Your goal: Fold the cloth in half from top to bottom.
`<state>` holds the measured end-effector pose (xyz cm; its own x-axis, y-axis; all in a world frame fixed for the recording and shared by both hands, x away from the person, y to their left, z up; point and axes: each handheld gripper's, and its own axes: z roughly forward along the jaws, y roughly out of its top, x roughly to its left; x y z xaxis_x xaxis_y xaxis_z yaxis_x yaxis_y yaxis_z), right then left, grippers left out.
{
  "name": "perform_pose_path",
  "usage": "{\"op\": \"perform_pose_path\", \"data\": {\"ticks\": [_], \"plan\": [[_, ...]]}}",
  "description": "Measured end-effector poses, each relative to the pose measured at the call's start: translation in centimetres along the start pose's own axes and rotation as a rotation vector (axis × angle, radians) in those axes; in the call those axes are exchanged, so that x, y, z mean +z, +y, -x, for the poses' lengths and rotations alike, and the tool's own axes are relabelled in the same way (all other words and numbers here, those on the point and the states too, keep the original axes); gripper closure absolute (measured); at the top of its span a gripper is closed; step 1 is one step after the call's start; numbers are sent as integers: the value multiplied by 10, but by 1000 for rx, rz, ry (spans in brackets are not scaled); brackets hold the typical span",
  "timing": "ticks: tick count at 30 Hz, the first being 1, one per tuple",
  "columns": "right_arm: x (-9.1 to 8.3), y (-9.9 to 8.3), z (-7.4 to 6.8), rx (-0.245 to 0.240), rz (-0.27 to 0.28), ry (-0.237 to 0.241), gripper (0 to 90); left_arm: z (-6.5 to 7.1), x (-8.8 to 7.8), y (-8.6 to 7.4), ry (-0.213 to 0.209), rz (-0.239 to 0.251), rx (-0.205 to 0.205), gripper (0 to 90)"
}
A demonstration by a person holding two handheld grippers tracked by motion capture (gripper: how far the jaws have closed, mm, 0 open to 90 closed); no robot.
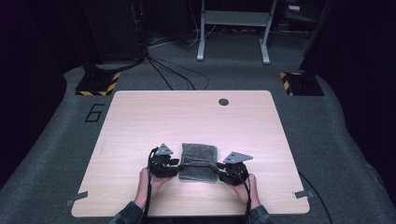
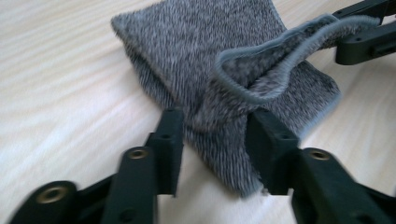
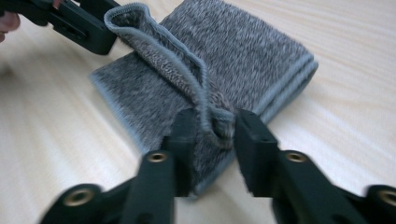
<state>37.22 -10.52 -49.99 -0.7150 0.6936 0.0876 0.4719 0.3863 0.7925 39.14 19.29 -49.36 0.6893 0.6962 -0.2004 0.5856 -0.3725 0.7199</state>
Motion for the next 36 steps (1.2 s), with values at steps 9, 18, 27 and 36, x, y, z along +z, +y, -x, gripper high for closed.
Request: {"op": "perform_pose_path", "data": {"ticks": [9,18,27,36], "plan": [[-27,-1,10,75,26,24,436,-9,-29,3,31,45,-37,323],[5,16,9,145,-45,-113,289,-9,8,26,48,-15,-40,245],[22,1,2,131,-122,-153,235,-6,26,7,82,-145,10,239],[28,-6,0,80,-133,-173,196,4,24,-5,155,-137,78,237]]}}
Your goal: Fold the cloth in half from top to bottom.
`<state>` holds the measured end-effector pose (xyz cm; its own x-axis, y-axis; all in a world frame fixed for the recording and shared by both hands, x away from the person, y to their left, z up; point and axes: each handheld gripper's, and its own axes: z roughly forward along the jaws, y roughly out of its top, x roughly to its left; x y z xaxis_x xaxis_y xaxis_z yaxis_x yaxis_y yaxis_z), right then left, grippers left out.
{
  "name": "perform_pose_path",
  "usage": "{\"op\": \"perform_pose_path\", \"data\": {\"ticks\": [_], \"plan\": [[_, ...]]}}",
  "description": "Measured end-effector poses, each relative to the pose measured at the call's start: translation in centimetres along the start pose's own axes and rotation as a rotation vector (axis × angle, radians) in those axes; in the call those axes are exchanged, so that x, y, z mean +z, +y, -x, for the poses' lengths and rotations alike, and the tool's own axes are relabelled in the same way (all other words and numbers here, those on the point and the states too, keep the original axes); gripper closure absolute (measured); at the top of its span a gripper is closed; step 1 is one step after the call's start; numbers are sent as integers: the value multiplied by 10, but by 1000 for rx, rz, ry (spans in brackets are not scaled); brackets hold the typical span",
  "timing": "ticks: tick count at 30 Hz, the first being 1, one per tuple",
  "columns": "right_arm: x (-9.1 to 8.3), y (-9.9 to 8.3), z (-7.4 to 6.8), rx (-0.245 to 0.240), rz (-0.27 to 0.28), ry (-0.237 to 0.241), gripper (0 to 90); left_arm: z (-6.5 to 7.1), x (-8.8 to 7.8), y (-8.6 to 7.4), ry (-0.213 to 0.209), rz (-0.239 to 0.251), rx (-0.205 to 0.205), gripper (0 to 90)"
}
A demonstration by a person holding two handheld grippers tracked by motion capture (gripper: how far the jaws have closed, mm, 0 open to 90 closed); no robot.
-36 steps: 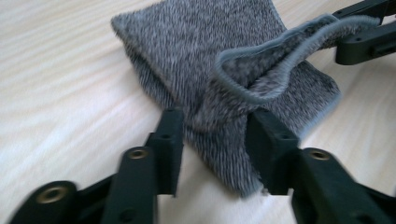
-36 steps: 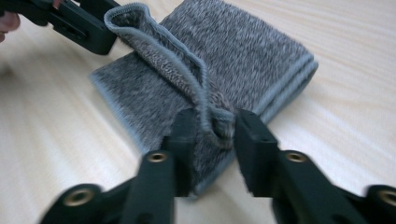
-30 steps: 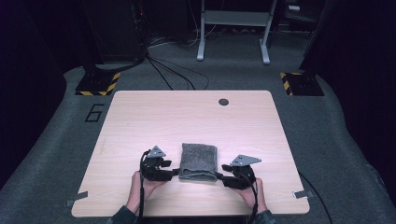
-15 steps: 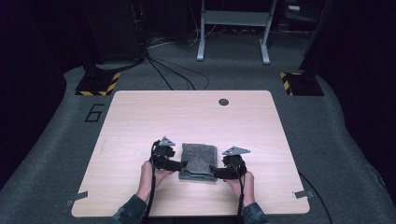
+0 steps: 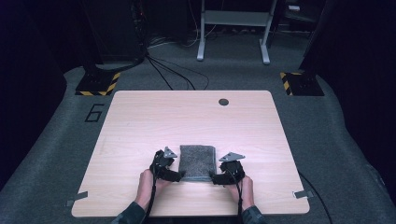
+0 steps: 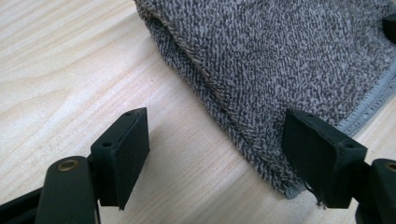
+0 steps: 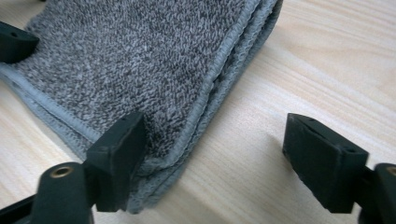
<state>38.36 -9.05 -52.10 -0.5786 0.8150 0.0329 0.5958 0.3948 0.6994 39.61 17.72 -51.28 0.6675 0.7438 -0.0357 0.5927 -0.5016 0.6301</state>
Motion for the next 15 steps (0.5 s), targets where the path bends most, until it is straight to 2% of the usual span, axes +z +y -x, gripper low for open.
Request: {"op": "perform_pose_path", "data": {"ticks": [5,10,13,14,15], "plan": [[1,-2,2,-38,5,-13,137,7,-2,-5,38,20,2,235],[3,-2,6,-36,6,-4,99,12,-3,-8,63,30,2,236],[4,-2,8,-29,3,4,85,8,0,-7,51,28,-7,203],[4,-1,10,-44,6,3,83,7,1,-6,45,30,-9,189],[4,0,11,-35,-10,10,81,8,1,-4,54,22,2,189]]}}
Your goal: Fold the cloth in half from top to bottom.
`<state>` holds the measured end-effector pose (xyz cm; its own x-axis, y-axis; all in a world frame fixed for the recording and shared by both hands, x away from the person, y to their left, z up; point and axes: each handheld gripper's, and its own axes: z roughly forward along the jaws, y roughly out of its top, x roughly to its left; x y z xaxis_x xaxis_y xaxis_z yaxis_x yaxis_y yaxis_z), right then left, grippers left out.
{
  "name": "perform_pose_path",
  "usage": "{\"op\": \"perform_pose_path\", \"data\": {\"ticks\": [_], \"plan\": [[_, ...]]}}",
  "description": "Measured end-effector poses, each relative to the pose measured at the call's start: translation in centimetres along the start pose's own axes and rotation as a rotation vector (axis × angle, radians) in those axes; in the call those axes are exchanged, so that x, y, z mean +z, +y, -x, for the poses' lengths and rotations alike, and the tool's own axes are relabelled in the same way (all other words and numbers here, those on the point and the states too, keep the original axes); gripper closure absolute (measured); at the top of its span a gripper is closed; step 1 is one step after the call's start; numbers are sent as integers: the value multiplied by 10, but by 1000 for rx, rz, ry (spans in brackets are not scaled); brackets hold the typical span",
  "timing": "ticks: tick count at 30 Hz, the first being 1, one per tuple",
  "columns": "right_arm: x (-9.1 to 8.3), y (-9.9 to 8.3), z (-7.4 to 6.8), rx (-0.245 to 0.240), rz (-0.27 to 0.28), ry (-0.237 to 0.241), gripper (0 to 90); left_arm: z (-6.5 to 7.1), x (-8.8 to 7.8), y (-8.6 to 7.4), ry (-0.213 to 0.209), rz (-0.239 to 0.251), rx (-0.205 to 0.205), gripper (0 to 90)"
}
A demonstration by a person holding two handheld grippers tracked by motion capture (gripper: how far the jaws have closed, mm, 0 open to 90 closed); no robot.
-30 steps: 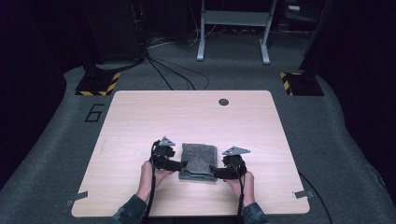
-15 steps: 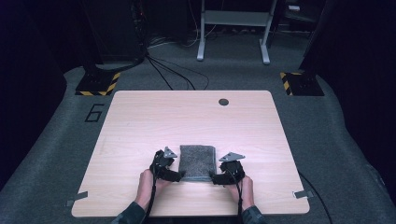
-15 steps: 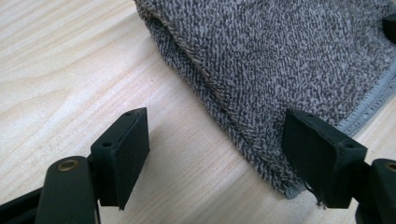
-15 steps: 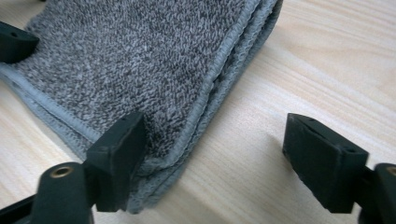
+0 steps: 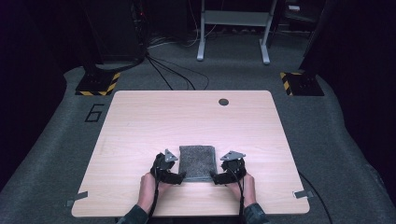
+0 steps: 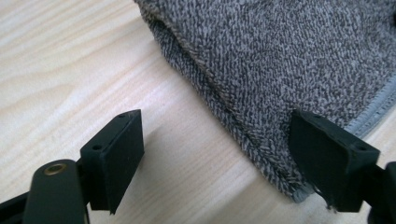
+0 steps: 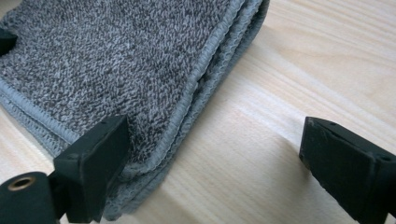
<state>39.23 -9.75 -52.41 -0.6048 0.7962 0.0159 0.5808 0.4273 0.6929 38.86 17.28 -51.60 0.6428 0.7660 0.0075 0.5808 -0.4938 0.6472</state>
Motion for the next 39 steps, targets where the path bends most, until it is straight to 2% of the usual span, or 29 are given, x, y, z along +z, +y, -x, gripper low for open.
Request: {"op": "perform_pose_path", "data": {"ticks": [3,8,12,13,14,17,18,21,22,24,25,26,28,33,34,35,39], "plan": [[0,1,3,-13,1,-16,81,1,3,3,-5,-2,-7,188],[-1,1,6,5,2,-30,82,-1,7,7,-12,-5,-8,172],[0,1,8,11,3,-27,65,-2,8,7,-1,-1,-9,138],[0,1,7,31,-5,-23,61,-2,8,7,1,-1,-7,134],[0,3,8,14,-11,-31,47,-2,6,8,11,-4,0,118],[-3,3,6,9,-8,-39,37,-2,4,7,14,3,-2,103],[-7,3,6,16,5,-28,25,-3,3,6,11,11,1,83],[-12,2,8,40,19,-26,9,-9,-3,2,12,24,-27,41],[-15,0,12,38,29,-16,6,-11,-6,-1,11,38,-43,36],[-22,-3,18,63,44,-14,3,-15,-14,-5,1,55,-71,27],[-27,-6,22,76,46,-15,2,-17,-18,-7,-7,49,-72,25],[-32,-10,26,100,49,-26,2,-19,-23,-10,-4,64,-86,24],[-34,-12,29,98,49,-34,2,-20,-28,-12,-5,69,-80,23],[-47,-31,47,154,53,-82,3,-27,-44,-26,46,94,-108,24],[-53,-40,57,169,52,-107,3,-30,-47,-30,63,89,-100,23],[-53,-40,57,169,52,-107,3,-33,-49,-34,78,95,-123,23],[-64,-59,76,205,50,-166,2,-50,-57,-54,144,58,-142,21]]}}
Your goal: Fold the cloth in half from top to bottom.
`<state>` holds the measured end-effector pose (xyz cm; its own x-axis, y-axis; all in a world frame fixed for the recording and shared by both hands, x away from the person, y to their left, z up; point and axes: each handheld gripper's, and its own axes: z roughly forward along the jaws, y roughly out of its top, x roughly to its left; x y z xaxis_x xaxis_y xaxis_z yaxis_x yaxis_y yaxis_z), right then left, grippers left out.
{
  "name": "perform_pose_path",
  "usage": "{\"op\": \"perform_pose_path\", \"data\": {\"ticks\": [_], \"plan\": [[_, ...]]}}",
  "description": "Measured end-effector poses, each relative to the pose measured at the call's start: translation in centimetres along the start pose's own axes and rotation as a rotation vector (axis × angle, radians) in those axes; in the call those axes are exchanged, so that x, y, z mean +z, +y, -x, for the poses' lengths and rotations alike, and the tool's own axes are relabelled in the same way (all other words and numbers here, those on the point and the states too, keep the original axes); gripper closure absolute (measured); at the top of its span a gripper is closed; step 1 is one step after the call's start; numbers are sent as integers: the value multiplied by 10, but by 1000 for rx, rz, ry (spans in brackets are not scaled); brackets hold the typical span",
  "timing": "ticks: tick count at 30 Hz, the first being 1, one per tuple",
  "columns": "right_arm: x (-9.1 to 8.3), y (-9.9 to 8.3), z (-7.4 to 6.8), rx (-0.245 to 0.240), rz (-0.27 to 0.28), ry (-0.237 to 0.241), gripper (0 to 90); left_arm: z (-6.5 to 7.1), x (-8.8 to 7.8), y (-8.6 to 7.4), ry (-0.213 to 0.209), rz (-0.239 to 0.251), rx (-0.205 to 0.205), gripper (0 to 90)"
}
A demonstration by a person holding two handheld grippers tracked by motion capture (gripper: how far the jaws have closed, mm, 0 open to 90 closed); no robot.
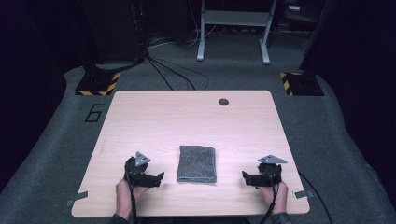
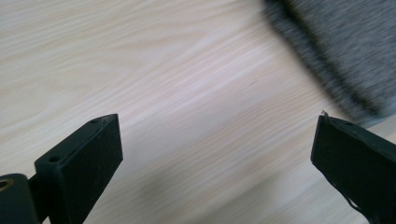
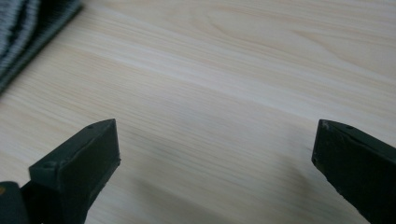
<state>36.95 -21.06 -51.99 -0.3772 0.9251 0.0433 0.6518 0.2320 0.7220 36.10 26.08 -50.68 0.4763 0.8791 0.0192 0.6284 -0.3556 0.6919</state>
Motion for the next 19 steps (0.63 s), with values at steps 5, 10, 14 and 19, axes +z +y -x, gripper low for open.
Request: {"op": "perform_pose_path", "data": {"ticks": [5,10,14,19], "plan": [[-6,-15,28,55,3,-27,0,-23,-3,-20,44,8,-68,15],[-5,-16,40,22,0,-69,0,-33,-1,-32,75,-5,-95,12],[-4,-16,39,16,-2,-71,0,-32,-1,-38,82,44,-101,14],[-3,-15,38,21,-8,-81,0,-33,-1,-37,95,39,-104,13]]}}
